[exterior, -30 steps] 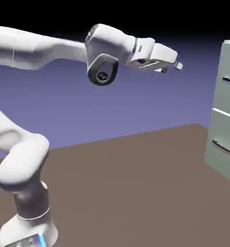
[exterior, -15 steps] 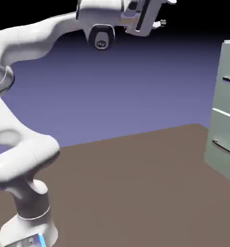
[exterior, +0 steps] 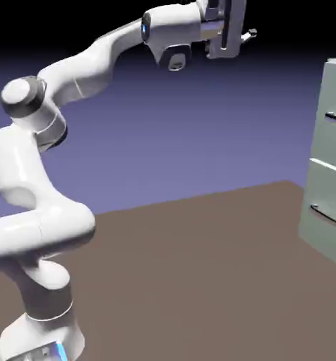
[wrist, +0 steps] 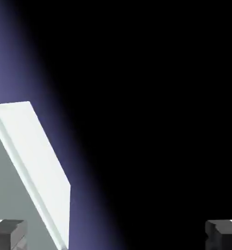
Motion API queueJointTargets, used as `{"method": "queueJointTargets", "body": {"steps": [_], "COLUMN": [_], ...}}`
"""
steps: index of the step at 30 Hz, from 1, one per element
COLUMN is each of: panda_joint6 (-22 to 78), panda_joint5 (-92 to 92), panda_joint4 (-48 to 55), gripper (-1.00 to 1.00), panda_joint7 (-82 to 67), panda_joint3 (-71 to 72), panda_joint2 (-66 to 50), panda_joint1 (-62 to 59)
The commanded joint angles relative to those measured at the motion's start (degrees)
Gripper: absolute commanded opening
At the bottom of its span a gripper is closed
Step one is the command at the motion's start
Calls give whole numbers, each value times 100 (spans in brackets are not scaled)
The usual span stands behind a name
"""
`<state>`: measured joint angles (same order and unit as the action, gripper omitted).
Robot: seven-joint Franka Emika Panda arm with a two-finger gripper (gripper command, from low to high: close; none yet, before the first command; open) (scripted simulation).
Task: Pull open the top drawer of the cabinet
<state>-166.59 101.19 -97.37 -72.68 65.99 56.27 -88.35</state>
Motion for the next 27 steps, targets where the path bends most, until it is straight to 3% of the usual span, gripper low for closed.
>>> {"method": "queueJointTargets", "body": {"steps": [1, 22, 27], "panda_joint6": [16, 353, 274], "panda_joint5": [219, 4818, 4655], "panda_joint4": [138, 3030, 3650], "gripper": [0, 0, 0], "panda_joint7": [-250, -5482, -4849], "panda_joint3": [143, 3142, 2942], "panda_joint2": [51, 1124, 1471], "panda_joint1": [-193, -4240, -4698]}}
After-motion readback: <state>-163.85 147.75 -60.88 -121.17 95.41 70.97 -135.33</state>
